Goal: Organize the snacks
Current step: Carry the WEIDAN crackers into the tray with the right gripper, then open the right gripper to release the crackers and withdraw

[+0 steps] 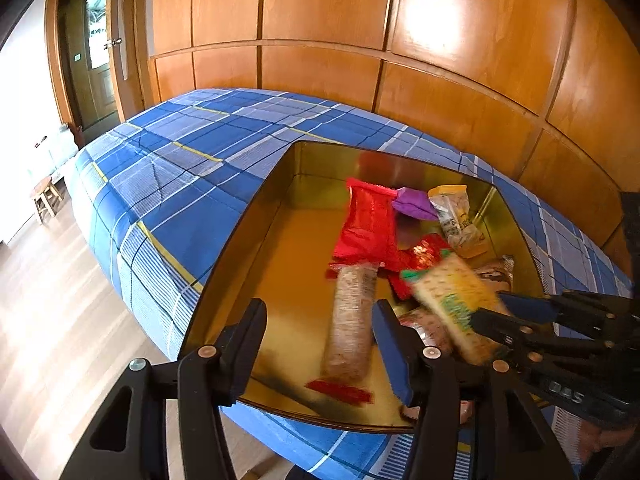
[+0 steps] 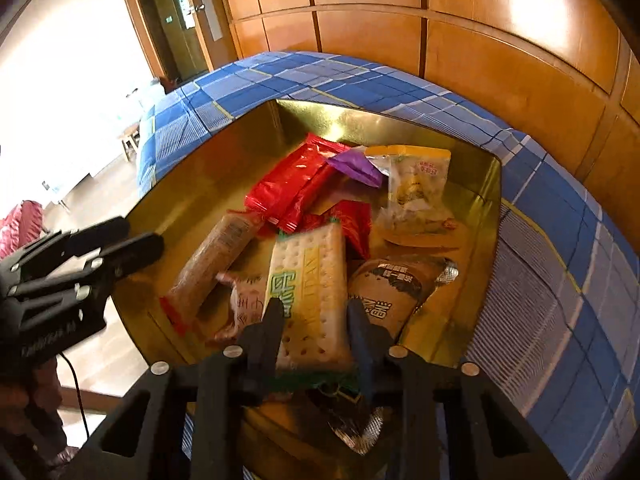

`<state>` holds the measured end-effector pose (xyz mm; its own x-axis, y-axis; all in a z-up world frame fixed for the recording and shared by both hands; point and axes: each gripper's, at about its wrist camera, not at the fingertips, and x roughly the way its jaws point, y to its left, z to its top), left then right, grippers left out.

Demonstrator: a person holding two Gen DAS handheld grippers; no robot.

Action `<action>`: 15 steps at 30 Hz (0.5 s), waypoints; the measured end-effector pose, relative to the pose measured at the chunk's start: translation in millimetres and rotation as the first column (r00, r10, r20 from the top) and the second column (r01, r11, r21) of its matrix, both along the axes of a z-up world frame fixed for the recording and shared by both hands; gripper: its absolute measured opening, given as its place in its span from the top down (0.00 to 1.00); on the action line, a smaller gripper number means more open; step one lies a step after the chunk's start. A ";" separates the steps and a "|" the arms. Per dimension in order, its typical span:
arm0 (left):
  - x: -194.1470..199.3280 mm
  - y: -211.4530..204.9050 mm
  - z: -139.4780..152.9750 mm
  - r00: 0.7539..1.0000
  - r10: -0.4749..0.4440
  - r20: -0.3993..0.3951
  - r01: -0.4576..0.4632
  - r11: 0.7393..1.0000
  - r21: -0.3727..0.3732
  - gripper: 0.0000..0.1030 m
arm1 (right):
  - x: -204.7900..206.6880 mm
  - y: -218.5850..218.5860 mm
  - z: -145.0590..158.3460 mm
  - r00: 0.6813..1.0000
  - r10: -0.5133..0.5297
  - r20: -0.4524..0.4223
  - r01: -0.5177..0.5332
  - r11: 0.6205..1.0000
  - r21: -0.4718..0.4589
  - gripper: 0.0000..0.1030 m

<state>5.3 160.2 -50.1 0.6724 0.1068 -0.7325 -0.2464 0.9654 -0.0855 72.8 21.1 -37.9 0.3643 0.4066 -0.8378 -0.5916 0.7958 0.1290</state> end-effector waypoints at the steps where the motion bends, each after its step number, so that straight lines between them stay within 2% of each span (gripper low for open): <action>1: -0.2 -1.1 1.2 1.000 -0.003 0.003 0.003 1.000 0.003 0.44 | 2.4 2.2 -1.4 1.000 -0.008 -0.001 0.008 1.000 0.005 0.73; 7: -1.9 -4.5 6.4 1.000 -0.015 0.017 0.015 1.000 0.017 0.39 | 2.5 12.6 -14.4 1.000 -0.011 -0.025 0.011 1.000 -0.010 0.75; 15: -3.0 -9.6 8.1 1.000 -0.024 0.020 0.024 1.000 0.020 0.36 | -3.6 5.1 -14.8 0.998 -0.035 -0.051 0.035 0.999 0.006 0.75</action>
<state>2.2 150.6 -42.0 0.6897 0.1050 -0.7165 -0.2216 0.9726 -0.0708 69.2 26.2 -52.7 0.3356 0.4001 -0.8528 -0.5561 0.8149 0.1634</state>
